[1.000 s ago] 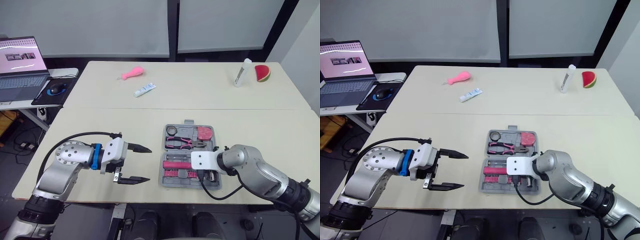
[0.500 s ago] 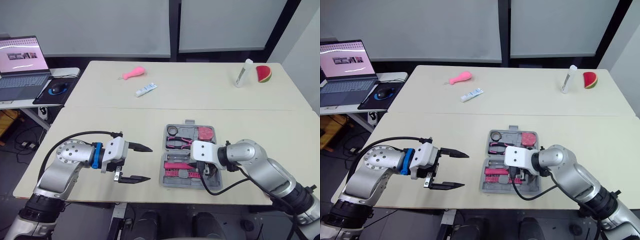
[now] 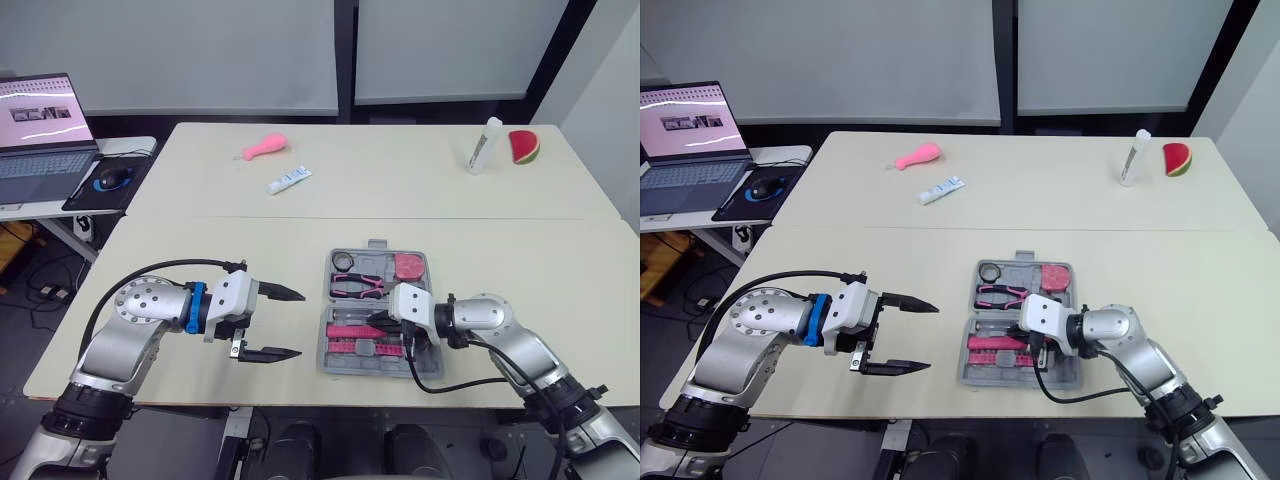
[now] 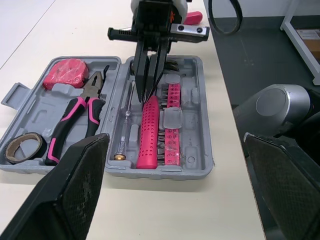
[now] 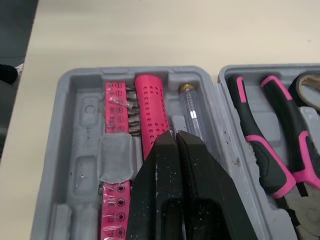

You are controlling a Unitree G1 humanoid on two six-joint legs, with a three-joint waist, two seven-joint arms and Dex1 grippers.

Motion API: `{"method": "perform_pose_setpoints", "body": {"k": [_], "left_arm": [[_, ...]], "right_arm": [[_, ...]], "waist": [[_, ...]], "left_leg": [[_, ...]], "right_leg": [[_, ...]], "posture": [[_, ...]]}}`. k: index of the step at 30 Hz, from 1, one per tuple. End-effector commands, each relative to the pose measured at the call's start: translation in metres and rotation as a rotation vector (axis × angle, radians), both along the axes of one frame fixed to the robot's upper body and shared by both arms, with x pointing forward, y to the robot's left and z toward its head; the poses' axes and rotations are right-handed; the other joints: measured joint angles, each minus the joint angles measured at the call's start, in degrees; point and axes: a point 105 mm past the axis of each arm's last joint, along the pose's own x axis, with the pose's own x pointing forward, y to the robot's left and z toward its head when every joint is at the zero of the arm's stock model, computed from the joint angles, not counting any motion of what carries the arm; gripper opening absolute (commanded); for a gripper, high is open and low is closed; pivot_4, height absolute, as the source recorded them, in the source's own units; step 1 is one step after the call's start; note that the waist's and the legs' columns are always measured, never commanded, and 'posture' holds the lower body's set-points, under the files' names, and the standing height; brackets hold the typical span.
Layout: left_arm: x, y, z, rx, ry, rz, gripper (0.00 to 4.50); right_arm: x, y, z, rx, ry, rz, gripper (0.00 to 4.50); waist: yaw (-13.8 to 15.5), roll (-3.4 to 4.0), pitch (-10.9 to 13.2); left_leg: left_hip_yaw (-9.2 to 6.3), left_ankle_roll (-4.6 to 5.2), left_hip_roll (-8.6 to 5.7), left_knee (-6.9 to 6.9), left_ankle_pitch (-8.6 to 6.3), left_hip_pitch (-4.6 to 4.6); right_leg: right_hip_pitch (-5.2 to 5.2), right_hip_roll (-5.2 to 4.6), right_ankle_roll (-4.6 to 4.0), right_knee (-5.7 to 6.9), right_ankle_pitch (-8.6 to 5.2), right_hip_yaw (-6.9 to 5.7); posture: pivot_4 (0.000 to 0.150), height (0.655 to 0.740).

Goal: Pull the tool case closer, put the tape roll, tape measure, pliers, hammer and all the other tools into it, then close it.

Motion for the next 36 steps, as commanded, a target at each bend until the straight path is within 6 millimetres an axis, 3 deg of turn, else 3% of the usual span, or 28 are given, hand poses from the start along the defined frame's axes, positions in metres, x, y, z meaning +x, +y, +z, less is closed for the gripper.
{"method": "perform_pose_setpoints", "body": {"k": [1, 6, 13, 20, 25, 27, 30, 36], "left_arm": [[0.0, -0.002, 0.005, 0.0, -0.029, -0.017, 4.5], [0.0, -0.002, 0.004, 0.003, -0.028, -0.014, 4.5], [-0.001, -0.002, 0.002, 0.002, -0.024, -0.005, 4.5], [0.0, 0.002, 0.001, 0.001, -0.023, 0.015, 4.5], [0.003, 0.006, 0.003, -0.01, -0.021, 0.042, 4.5], [0.008, 0.016, 0.009, -0.019, -0.008, 0.087, 4.5], [0.017, 0.038, 0.017, -0.004, 0.006, 0.176, 4.5], [0.026, 0.088, 0.027, 0.021, -0.011, 0.366, 4.5]], "right_arm": [[-0.001, -0.003, -0.012, -0.036, -0.007, 0.014, 0.02], [0.001, -0.015, -0.036, -0.11, 0.009, -0.017, 0.02], [-0.003, -0.022, -0.046, -0.116, 0.041, -0.026, 0.02], [0.005, -0.013, -0.011, -0.046, -0.042, -0.004, 0.02], [0.005, -0.005, 0.041, 0.123, -0.063, -0.011, 0.02], [-0.001, -0.024, 0.064, 0.136, -0.081, -0.002, 0.5], [-0.007, -0.07, 0.089, 0.072, -0.133, -0.025, 1.0], [-0.025, -0.164, 0.11, -0.057, -0.125, -0.156, 2.16]], "waist": [[0.0, 0.0, 0.0], [-0.02, -0.02, -0.03], [0.01, -0.03, -0.09], [0.04, -0.03, -0.09], [0.03, -0.01, -0.07], [0.07, 0.02, -0.03], [0.42, -0.02, 0.01], [0.29, -0.03, 0.01]], "left_leg": [[0.0, 0.0, 0.0, 0.0, 0.0, 0.0], [0.01, 0.0, 0.01, -0.01, 0.0, 0.07], [-0.01, 0.06, 0.03, -0.01, -0.03, 0.23], [-0.01, 0.1, 0.02, -0.01, -0.06, 0.25], [-0.01, 0.0, 0.01, 0.0, 0.0, 0.05], [-0.01, 0.0, 0.02, -0.01, 0.0, 0.04], [-0.02, 0.17, -0.03, 0.0, -0.1, -0.01], [0.03, 0.24, -0.01, -0.03, -0.14, 0.01]], "right_leg": [[0.0, 0.0, 0.0, 0.0, 0.0, 0.0], [0.04, 0.01, 0.0, 0.0, 0.0, 0.01], [0.08, 0.03, 0.0, 0.0, 0.0, 0.01], [0.07, 0.02, 0.0, 0.0, 0.0, 0.02], [0.03, 0.02, -0.01, 0.02, 0.01, 0.03], [0.03, 0.02, -0.01, 0.0, 0.01, 0.02], [0.03, -0.03, 0.0, -0.04, 0.0, -0.01], [0.08, -0.04, 0.0, -0.06, 0.0, -0.04]], "posture": [[0.15, 0.74], [0.15, 0.74], [0.15, 0.74], [0.15, 0.74], [0.15, 0.74], [0.15, 0.74], [0.15, 0.74], [0.15, 0.74]]}}
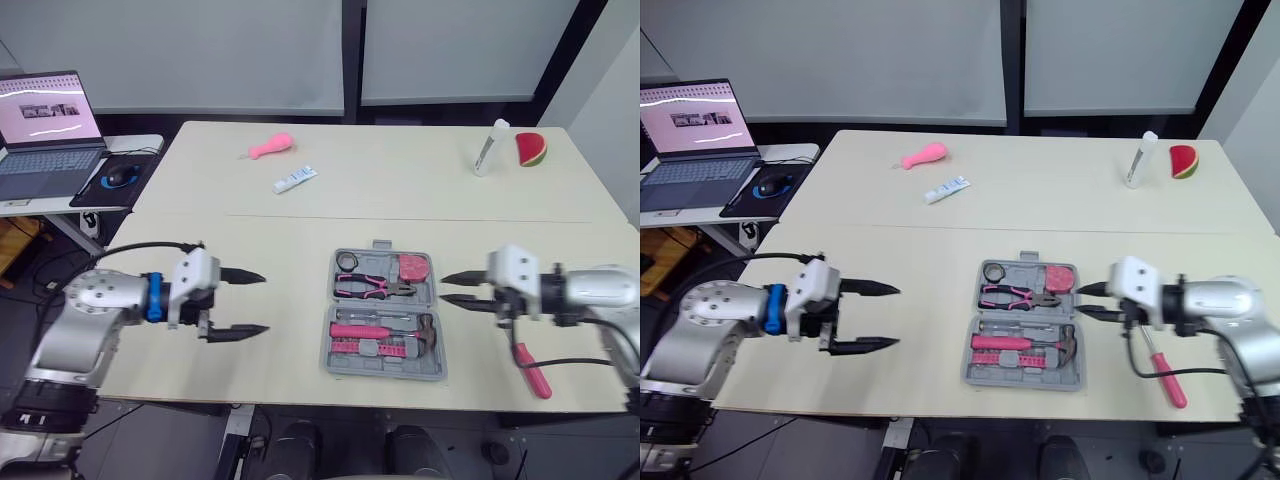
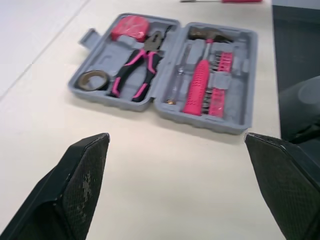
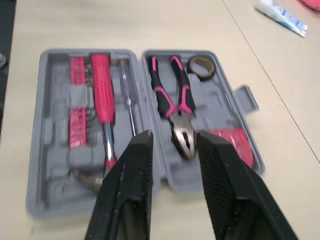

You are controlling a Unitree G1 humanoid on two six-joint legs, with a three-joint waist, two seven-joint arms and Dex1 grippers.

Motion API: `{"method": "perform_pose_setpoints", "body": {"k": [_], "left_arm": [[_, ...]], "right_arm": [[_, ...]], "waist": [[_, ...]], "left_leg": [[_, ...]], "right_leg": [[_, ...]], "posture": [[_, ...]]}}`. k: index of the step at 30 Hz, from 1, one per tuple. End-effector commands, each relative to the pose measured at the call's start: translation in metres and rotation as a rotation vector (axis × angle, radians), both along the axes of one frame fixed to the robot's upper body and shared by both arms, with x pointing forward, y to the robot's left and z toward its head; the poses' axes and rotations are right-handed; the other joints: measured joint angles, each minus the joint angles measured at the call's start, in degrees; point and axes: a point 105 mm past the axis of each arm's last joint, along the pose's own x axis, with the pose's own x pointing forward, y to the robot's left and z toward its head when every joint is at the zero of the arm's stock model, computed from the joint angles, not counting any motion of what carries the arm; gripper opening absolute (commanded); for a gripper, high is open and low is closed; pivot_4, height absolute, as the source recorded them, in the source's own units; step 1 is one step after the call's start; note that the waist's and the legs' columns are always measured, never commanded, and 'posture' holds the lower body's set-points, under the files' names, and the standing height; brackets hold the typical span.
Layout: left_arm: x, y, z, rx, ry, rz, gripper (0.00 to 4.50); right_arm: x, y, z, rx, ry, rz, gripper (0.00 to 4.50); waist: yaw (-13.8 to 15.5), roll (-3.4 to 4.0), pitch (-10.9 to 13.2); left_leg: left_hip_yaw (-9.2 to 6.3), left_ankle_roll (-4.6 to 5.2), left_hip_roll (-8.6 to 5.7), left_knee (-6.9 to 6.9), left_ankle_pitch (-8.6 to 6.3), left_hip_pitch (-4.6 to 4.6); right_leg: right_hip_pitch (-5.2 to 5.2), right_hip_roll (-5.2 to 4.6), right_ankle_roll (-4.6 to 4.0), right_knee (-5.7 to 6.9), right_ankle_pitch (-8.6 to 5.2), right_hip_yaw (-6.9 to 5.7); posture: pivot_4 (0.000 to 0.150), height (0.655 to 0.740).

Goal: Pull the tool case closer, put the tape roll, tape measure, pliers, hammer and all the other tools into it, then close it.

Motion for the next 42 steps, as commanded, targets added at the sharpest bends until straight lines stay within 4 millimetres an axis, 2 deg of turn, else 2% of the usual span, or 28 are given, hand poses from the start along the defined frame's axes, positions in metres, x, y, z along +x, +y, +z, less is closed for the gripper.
{"method": "perform_pose_setpoints", "body": {"k": [1, 5, 9, 15, 22, 25, 30, 36, 39, 42], "left_arm": [[0.004, 0.029, 0.011, 0.001, -0.039, 0.11, 4.5], [0.007, 0.053, 0.012, 0.01, -0.051, 0.222, 4.5], [0.007, 0.068, 0.004, 0.013, -0.052, 0.289, 4.5], [0.004, 0.079, -0.001, 0.027, -0.051, 0.324, 4.5], [0.004, 0.072, -0.002, 0.025, -0.064, 0.304, 4.5], [0.003, 0.055, 0.001, 0.015, -0.066, 0.238, 4.5], [-0.013, -0.02, 0.016, -0.084, -0.073, -0.027, 4.5], [-0.049, -0.088, 0.026, -0.135, -0.074, -0.325, 4.5], [-0.061, -0.109, 0.029, -0.153, -0.093, -0.427, 4.5], [-0.067, -0.121, 0.03, -0.177, -0.089, -0.47, 4.5]], "right_arm": [[-0.012, -0.04, 0.019, -0.021, -0.028, -0.048, 2.39], [-0.013, -0.099, 0.02, -0.044, -0.045, -0.263, 3.31], [-0.011, -0.136, 0.02, -0.002, -0.074, -0.432, 4.48], [-0.024, -0.168, 0.0, -0.061, -0.041, -0.517, 4.48], [-0.019, -0.17, 0.0, -0.099, -0.073, -0.527, 4.48], [-0.018, -0.168, 0.002, -0.123, -0.069, -0.514, 4.48], [-0.023, -0.159, 0.01, -0.238, -0.062, -0.382, 4.48], [-0.027, -0.137, 0.016, -0.408, -0.062, -0.136, 4.48], [-0.03, -0.124, 0.011, -0.525, -0.074, 0.031, 4.48], [-0.033, -0.116, 0.002, -0.662, -0.092, 0.205, 4.48]], "waist": [[-0.12, 0.0, 0.0], [-0.39, 0.0, 0.0], [-0.34, 0.01, 0.0], [-0.3, 0.02, 0.01], [-0.39, 0.07, 0.01], [-0.31, 0.07, 0.01], [-0.17, 0.19, 0.02], [-0.36, 0.2, 0.02], [-0.35, 0.24, 0.0], [-0.32, 0.25, 0.01]], "left_leg": [[0.0, 0.0, 0.0, 0.0, 0.0, 0.0], [0.07, 0.0, 0.05, -0.01, 0.0, 0.04], [0.1, 0.0, 0.05, -0.03, 0.0, 0.07], [0.12, 0.0, 0.04, -0.03, 0.0, 0.05], [0.14, 0.0, 0.05, -0.04, 0.0, 0.07], [0.14, -0.01, 0.05, -0.03, 0.0, 0.05], [0.22, 0.0, -0.01, 0.01, 0.0, 0.03], [0.26, -0.01, 0.08, 0.01, 0.01, 0.05], [0.3, -0.02, 0.08, 0.01, 0.01, 0.08], [0.28, -0.02, 0.09, 0.02, 0.01, 0.09]], "right_leg": [[0.0, 0.0, 0.0, 0.01, 0.0, 0.0], [0.0, 0.03, -0.01, 0.04, 0.0, 0.05], [0.01, 0.02, -0.01, 0.04, 0.0, 0.07], [-0.02, 0.0, -0.01, 0.03, 0.0, 0.08], [-0.01, 0.01, -0.01, 0.04, 0.0, 0.11], [-0.01, 0.01, -0.01, 0.04, 0.0, 0.1], [0.04, -0.11, 0.01, 0.03, 0.0, 0.11], [0.1, -0.04, 0.0, 0.02, 0.0, 0.09], [0.12, -0.03, 0.0, 0.01, 0.0, 0.1], [0.15, -0.02, 0.0, 0.0, 0.0, 0.07]], "posture": [[0.15, 0.74], [0.15, 0.74], [0.15, 0.74], [0.15, 0.74], [0.15, 0.74], [0.15, 0.74], [0.15, 0.74], [0.15, 0.74], [0.15, 0.74], [0.15, 0.74]]}}
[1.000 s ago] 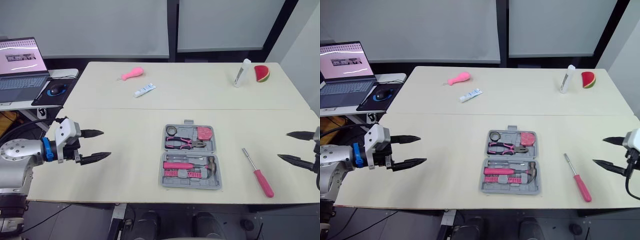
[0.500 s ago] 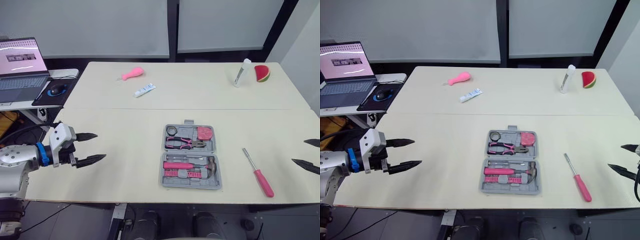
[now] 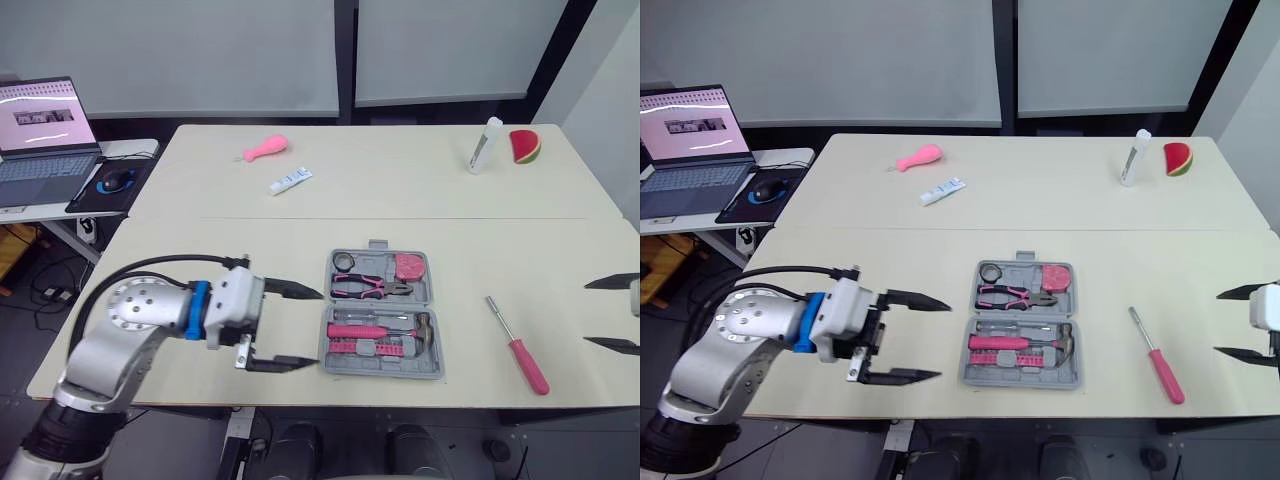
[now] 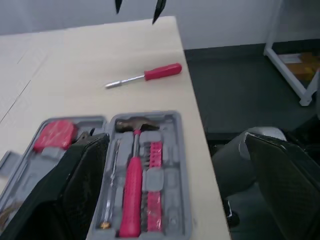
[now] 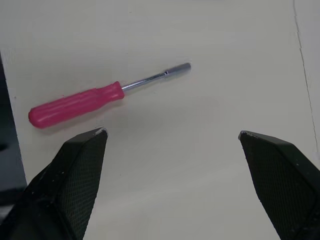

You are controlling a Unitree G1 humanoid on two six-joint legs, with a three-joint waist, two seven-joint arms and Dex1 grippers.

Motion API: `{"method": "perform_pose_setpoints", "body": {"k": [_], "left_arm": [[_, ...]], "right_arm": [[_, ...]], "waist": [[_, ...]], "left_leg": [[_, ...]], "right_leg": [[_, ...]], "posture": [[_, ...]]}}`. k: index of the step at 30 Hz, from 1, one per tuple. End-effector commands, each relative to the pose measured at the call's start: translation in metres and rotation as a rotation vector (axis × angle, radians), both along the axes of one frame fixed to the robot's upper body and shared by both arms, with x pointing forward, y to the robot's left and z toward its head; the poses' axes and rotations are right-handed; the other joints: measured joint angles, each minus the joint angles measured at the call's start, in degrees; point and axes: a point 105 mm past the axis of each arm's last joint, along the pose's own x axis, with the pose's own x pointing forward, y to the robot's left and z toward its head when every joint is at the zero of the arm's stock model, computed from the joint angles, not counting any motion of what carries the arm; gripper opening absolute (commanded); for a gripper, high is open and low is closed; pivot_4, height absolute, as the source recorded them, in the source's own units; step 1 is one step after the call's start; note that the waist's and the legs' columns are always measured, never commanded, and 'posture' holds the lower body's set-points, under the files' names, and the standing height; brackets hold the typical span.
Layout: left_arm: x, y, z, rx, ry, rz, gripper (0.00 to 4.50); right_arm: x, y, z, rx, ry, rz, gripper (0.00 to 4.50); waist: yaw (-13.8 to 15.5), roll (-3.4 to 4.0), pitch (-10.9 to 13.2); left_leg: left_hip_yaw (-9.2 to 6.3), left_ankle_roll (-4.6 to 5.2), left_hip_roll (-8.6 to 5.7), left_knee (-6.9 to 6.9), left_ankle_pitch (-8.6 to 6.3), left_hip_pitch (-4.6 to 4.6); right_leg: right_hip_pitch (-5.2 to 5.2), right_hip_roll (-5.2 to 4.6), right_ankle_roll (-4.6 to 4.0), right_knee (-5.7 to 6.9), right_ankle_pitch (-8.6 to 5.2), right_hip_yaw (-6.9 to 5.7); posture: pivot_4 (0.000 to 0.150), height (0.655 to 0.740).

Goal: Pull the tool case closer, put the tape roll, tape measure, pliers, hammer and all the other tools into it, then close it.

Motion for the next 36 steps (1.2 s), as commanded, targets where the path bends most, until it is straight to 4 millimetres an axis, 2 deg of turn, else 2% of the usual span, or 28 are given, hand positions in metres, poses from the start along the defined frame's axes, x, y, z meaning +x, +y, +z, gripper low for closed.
{"method": "perform_pose_setpoints", "body": {"k": [1, 8, 14, 20, 26, 36], "left_arm": [[-0.007, -0.012, 0.007, -0.031, -0.017, -0.051, 4.5], [-0.006, -0.015, -0.002, -0.022, -0.001, -0.049, 4.5], [-0.007, -0.01, -0.011, 0.004, -0.002, -0.013, 4.5], [-0.014, -0.01, -0.015, 0.001, 0.015, 0.007, 4.5], [-0.017, -0.012, -0.016, -0.007, 0.018, 0.027, 4.5], [-0.018, -0.009, -0.02, -0.001, 0.029, 0.046, 4.5]], "right_arm": [[0.0, 0.01, -0.001, -0.183, -0.005, 0.209, 4.48], [0.022, 0.042, -0.03, -0.547, -0.058, 0.703, 4.48], [0.026, 0.056, -0.047, -0.653, -0.039, 0.945, 4.48], [0.021, 0.068, -0.062, -0.645, -0.037, 1.049, 4.48], [0.019, 0.067, -0.072, -0.667, 0.005, 1.07, 4.48], [0.031, 0.069, -0.074, -0.697, -0.002, 1.056, 4.48]], "waist": [[-0.01, 0.0, 0.0], [-0.28, 0.01, 0.02], [0.17, 0.04, 0.04], [0.1, 0.05, 0.04], [0.06, 0.08, 0.03], [0.01, 0.08, 0.03]], "left_leg": [[0.01, 0.0, 0.0, 0.01, 0.0, 0.0], [0.02, -0.21, 0.01, 0.0, 0.12, 0.04], [0.03, -0.24, -0.03, -0.01, 0.14, -0.05], [0.02, -0.24, 0.0, -0.02, 0.14, -0.04], [0.03, -0.24, 0.0, -0.02, 0.14, -0.02], [0.03, -0.24, 0.02, -0.03, 0.14, 0.0]], "right_leg": [[0.0, 0.0, 0.0, 0.0, 0.0, 0.01], [-0.03, 0.05, 0.01, 0.0, -0.01, 0.05], [-0.13, 0.01, 0.0, -0.02, -0.01, 0.09], [-0.16, 0.02, -0.01, 0.0, -0.02, 0.12], [-0.16, 0.04, -0.02, 0.03, -0.02, 0.15], [-0.16, 0.07, -0.03, 0.04, -0.02, 0.16]], "posture": [[0.15, 0.74], [0.15, 0.74], [0.15, 0.74], [0.15, 0.74], [0.15, 0.74], [0.15, 0.74]]}}
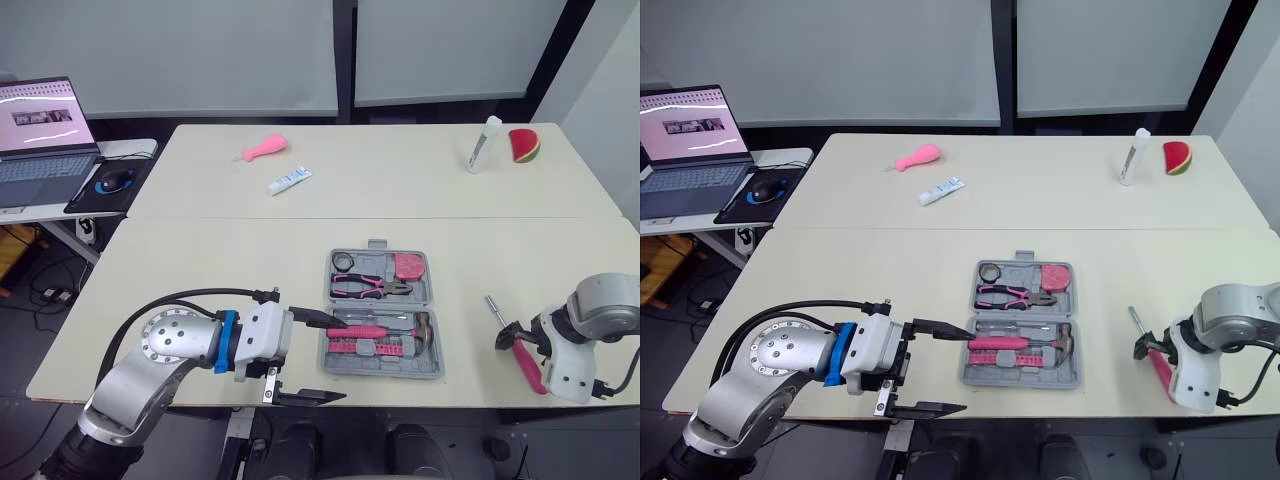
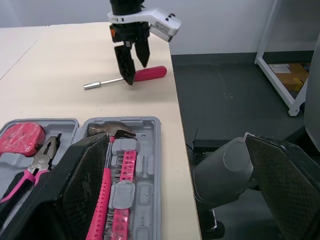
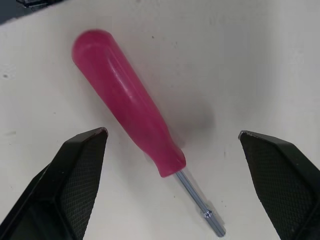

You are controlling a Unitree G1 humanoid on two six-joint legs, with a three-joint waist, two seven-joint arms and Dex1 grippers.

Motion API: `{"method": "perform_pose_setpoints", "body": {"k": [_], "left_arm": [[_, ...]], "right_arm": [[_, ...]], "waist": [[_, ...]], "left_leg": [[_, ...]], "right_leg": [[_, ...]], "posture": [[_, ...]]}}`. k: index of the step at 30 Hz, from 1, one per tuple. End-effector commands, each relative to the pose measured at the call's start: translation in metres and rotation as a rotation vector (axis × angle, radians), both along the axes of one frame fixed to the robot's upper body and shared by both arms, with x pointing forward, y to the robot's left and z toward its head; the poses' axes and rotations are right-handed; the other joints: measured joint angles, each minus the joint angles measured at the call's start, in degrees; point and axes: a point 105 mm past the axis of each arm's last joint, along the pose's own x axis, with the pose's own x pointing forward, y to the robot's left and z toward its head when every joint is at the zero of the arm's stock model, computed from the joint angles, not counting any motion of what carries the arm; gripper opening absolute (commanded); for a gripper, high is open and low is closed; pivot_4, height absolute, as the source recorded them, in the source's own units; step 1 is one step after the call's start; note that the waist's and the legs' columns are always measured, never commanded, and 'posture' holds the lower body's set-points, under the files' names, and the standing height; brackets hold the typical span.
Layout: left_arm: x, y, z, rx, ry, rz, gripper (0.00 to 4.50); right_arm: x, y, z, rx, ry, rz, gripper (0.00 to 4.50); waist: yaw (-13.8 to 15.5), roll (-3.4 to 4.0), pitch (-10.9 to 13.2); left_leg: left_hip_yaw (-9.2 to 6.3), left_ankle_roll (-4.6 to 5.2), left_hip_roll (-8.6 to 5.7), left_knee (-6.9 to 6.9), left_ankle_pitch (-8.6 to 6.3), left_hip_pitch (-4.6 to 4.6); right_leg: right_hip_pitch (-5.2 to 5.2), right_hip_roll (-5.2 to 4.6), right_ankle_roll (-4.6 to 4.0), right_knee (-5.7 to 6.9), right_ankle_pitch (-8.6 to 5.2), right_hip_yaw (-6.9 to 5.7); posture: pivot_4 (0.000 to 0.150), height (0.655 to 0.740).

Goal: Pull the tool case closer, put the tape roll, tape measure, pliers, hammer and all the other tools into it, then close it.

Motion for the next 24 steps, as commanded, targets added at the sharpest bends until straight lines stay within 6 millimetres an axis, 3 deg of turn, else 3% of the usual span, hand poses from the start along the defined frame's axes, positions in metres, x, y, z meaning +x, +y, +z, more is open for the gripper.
{"method": "perform_pose_setpoints", "body": {"k": [1, 8, 12, 17, 24], "left_arm": [[-0.002, 0.001, 0.005, -0.003, -0.03, -0.006, 4.5], [-0.001, 0.003, 0.003, 0.01, -0.03, 0.002, 4.5], [0.0, 0.004, 0.003, 0.014, -0.031, 0.005, 4.5], [0.001, 0.004, 0.003, 0.016, -0.029, 0.005, 4.5], [0.002, 0.004, 0.003, 0.016, -0.032, 0.005, 4.5]], "right_arm": [[0.005, 0.0, 0.003, -0.003, -0.019, -0.004, 4.31], [0.003, 0.003, -0.001, 0.002, 0.001, -0.013, 2.37], [0.0, 0.006, -0.004, 0.013, 0.012, -0.008, 1.67], [0.001, 0.005, -0.003, 0.02, 0.005, -0.043, 0.9], [0.003, -0.001, 0.01, 0.077, -0.024, -0.166, 0.43]], "waist": [[0.05, 0.0, 0.0], [0.05, 0.0, 0.0], [0.02, 0.0, 0.0], [0.03, 0.0, 0.0], [0.08, 0.0, 0.0]], "left_leg": [[0.0, 0.0, -0.01, 0.0, 0.0, 0.0], [0.01, 0.0, -0.01, 0.0, 0.0, -0.01], [0.02, 0.0, 0.0, 0.0, 0.0, 0.0], [0.01, 0.0, -0.01, 0.0, 0.0, -0.01], [0.0, 0.01, 0.0, 0.0, 0.0, 0.0]], "right_leg": [[0.0, -0.01, 0.0, 0.0, 0.0, 0.0], [0.0, -0.01, 0.0, -0.01, 0.0, 0.0], [-0.01, 0.0, 0.0, -0.01, 0.0, 0.01], [0.0, -0.01, 0.0, -0.01, 0.0, 0.0], [0.02, -0.01, 0.0, -0.01, 0.0, -0.01]], "posture": [[0.15, 0.74], [0.15, 0.74], [0.15, 0.74], [0.15, 0.74], [0.15, 0.74]]}}
